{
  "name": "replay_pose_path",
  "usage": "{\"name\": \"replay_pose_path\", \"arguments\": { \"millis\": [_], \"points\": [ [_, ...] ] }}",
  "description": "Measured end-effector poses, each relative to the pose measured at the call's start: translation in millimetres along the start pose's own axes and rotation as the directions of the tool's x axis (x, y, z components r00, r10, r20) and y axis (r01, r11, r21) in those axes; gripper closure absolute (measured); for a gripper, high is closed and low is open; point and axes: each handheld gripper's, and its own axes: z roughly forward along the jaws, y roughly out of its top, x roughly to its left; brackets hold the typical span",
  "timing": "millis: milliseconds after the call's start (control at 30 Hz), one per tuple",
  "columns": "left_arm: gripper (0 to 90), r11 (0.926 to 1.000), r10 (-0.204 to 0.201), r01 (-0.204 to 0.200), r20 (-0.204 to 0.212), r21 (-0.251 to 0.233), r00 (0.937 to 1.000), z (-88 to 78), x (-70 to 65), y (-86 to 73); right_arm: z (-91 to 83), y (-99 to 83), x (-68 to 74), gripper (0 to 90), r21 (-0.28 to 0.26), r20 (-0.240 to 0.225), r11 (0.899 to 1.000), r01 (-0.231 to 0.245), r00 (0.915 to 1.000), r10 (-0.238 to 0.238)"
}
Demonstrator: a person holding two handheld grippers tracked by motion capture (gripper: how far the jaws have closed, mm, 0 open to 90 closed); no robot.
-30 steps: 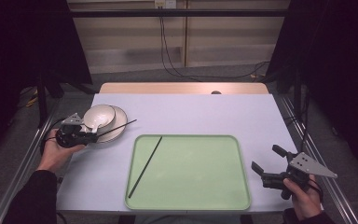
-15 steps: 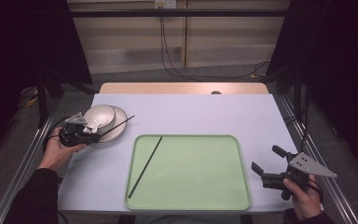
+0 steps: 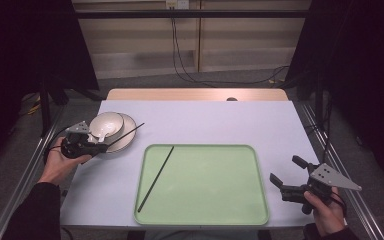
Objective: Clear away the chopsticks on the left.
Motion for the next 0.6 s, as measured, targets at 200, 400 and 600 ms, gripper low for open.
{"name": "replay_pose_path", "arguments": {
  "millis": [200,400,600],
  "points": [
    [86.4,0.9999,0.003,-0.003,-0.002,-0.017,1.0000,-3.8,-5.1,-2.0,0.2,0.2,0.1,0.9,-0.001,0.001,1.000,0.000,1.0000,0.000],
    [86.3,0.9978,-0.034,0.035,0.014,-0.056,0.9993,-8.5,-12.4,-3.0,0.7,0.3,0.3,0.9,-0.004,0.006,1.000,0.002,1.0000,-0.002],
    [86.3,0.9874,-0.083,0.082,0.001,-0.135,0.9965,-14.7,-19.0,-8.9,0.2,0.6,0.9,0.9,-0.006,-0.003,1.000,-0.006,1.0000,0.006]
  ]
}}
